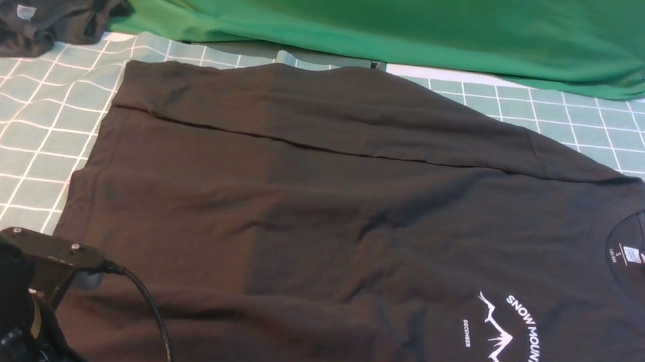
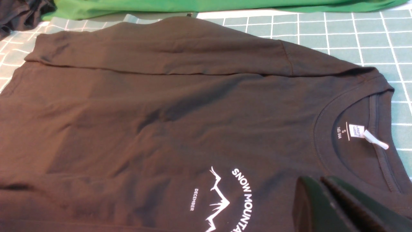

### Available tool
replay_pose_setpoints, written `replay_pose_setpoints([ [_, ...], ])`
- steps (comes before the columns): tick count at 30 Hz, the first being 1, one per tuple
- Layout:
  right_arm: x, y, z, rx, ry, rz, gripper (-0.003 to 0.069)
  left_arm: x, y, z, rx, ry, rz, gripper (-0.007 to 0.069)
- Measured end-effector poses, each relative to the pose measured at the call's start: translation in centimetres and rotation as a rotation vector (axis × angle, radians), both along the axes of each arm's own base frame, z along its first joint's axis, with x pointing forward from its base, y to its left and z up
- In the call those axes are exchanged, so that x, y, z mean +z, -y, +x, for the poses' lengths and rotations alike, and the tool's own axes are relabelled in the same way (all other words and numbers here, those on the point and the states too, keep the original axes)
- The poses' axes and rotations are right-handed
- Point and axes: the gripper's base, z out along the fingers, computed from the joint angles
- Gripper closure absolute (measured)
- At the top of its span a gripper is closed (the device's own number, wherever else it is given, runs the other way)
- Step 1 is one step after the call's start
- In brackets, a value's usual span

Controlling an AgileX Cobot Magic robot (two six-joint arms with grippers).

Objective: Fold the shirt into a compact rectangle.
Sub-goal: 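Grasp the left edge of the dark T-shirt lying flat on the table, then fold the left side of the black T-shirt inward over its body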

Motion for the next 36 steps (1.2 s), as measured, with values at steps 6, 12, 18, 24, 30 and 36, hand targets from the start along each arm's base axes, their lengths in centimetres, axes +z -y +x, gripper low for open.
replay_pose_setpoints([
  [6, 0.0, 0.0, 0.0, 0.000, 0.000, 0.000, 0.0635, 1.1, 0.0, 0.0, -0.028, -0.073, 0.029, 0.0620],
  [12, 0.0, 0.0, 0.0, 0.000, 0.000, 0.000, 0.0634, 4.8, 0.1, 0.1, -0.040, 0.051, -0.018, 0.0620],
  [18, 0.1, 0.0, 0.0, -0.004, 0.008, 0.001, 0.0632, 10.6, -0.1, 1.0, -0.061, 0.293, -0.046, 0.0620],
  [24, 0.1, 0.1, 0.1, -0.007, 0.016, 0.001, 0.0630, 14.2, 0.1, 3.9, -0.067, 0.417, -0.018, 0.0620],
  [30, 0.2, 0.1, 0.1, -0.008, 0.018, 0.001, 0.0629, 15.0, -1.1, 7.6, 0.001, 0.466, 0.014, 0.0620],
  [36, 0.2, 0.1, 0.1, -0.008, 0.018, 0.001, 0.0629, 13.8, -2.1, 11.2, 0.005, 0.461, 0.035, 0.0620],
])
